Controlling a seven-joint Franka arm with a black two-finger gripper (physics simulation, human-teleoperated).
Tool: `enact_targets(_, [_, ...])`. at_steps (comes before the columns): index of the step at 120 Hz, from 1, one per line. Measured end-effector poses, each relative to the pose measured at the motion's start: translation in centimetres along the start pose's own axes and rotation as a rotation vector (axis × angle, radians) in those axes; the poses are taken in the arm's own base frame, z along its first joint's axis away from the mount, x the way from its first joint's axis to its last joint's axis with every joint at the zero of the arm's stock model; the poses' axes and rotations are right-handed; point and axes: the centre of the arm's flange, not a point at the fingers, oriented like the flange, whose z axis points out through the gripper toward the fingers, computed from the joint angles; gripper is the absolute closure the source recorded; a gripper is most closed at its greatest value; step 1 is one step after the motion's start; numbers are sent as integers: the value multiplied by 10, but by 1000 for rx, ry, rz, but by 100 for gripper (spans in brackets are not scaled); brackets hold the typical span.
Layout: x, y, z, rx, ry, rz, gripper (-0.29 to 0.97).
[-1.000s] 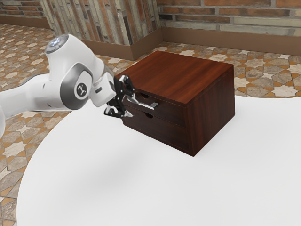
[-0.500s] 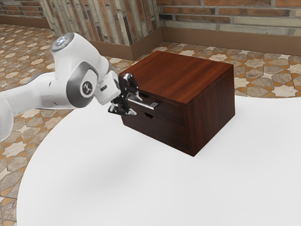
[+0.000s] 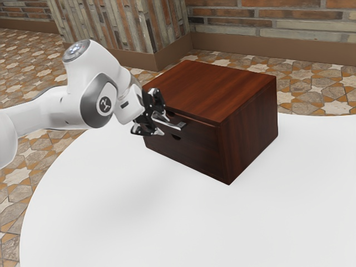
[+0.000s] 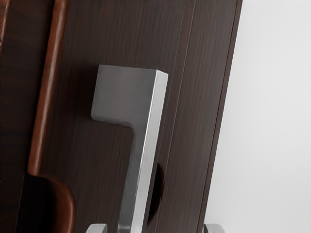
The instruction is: Pull the drawer handle with one arm to open the drawer
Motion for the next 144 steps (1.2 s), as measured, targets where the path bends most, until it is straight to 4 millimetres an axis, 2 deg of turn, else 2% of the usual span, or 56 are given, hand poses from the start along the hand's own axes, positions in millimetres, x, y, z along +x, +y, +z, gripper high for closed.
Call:
enact_targets(80, [2,3,-3,0,4,-5,57])
enact_targets(144, [4,17,-8,-14,9,-7,59])
